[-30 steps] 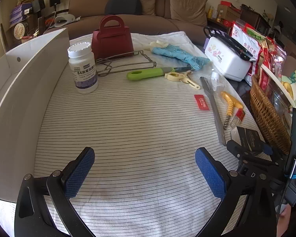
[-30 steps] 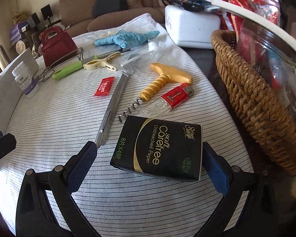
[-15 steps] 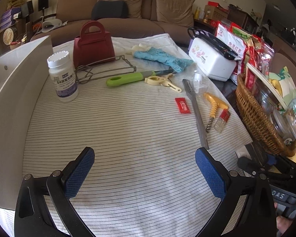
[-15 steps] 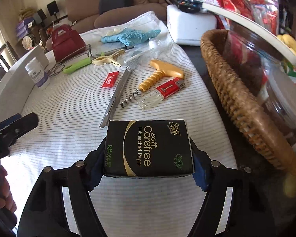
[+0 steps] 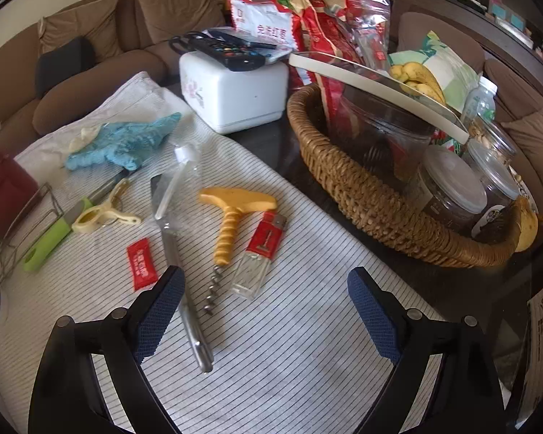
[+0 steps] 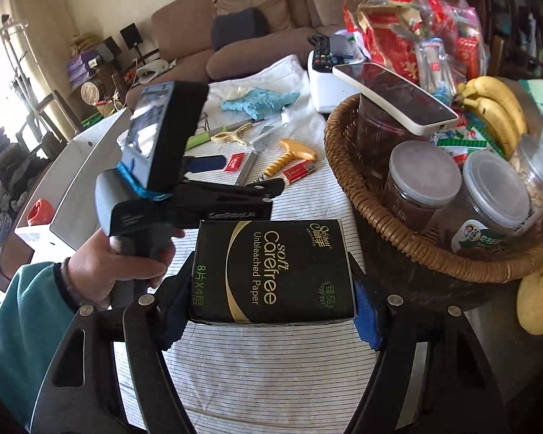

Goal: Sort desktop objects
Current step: 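Grasp the red lighter with the left tool while the right tool holds the tissue pack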

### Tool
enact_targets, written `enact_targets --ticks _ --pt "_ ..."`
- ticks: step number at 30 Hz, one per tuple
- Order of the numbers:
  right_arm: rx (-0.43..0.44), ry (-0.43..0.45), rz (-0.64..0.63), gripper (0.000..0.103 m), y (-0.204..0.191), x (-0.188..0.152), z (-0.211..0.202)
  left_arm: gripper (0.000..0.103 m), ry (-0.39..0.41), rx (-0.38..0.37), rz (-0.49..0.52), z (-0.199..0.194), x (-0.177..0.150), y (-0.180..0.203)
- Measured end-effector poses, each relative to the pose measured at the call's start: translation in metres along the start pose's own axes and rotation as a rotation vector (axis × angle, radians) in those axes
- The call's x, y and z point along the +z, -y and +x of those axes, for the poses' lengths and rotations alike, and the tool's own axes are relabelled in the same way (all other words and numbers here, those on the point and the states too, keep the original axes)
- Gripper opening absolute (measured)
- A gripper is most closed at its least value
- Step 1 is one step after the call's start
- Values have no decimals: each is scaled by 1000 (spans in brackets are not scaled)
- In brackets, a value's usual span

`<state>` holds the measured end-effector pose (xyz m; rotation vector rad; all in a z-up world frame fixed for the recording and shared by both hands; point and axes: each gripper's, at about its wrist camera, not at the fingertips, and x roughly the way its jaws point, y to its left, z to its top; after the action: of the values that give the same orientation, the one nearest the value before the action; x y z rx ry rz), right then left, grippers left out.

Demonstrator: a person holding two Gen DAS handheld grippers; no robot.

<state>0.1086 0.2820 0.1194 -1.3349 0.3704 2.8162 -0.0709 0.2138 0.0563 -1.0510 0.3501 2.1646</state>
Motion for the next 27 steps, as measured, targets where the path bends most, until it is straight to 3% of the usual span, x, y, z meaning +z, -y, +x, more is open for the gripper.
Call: enact_targets --ticks 2,4,5,6,8,11,16,20,22,23,24,27 --pt "10 -3 2 71 3 -1 0 91 -17 24 34 10 7 4" --pt "24 -4 5 71 5 -3 0 87 -37 -7 44 20 13 3" --pt "25 -2 2 71 6 -3 0 74 -53 -32 43 25 15 2" --pt "22 0 -3 71 6 -5 1 55 -79 -57 39 31 17 0" --pt "26 2 -7 71 6 -6 2 44 -132 -66 48 45 19 -1" --pt "44 -2 -7 71 4 -8 5 44 -141 -55 110 52 19 6" --pt "54 -11 -11 71 2 -11 12 45 -182 -38 105 67 19 0" --pt "53 -15 -4 71 2 -12 15 46 -156 -42 119 65 14 3" --pt "52 -20 3 71 4 -12 17 41 -149 -33 105 65 13 0" --pt "51 -22 5 71 5 -12 18 29 -148 -24 82 64 13 -4" --pt "50 -24 6 71 5 -13 19 22 -147 -31 50 63 14 -10" --pt "42 -25 1 71 3 -13 19 22 -144 -66 -32 58 8 -24"
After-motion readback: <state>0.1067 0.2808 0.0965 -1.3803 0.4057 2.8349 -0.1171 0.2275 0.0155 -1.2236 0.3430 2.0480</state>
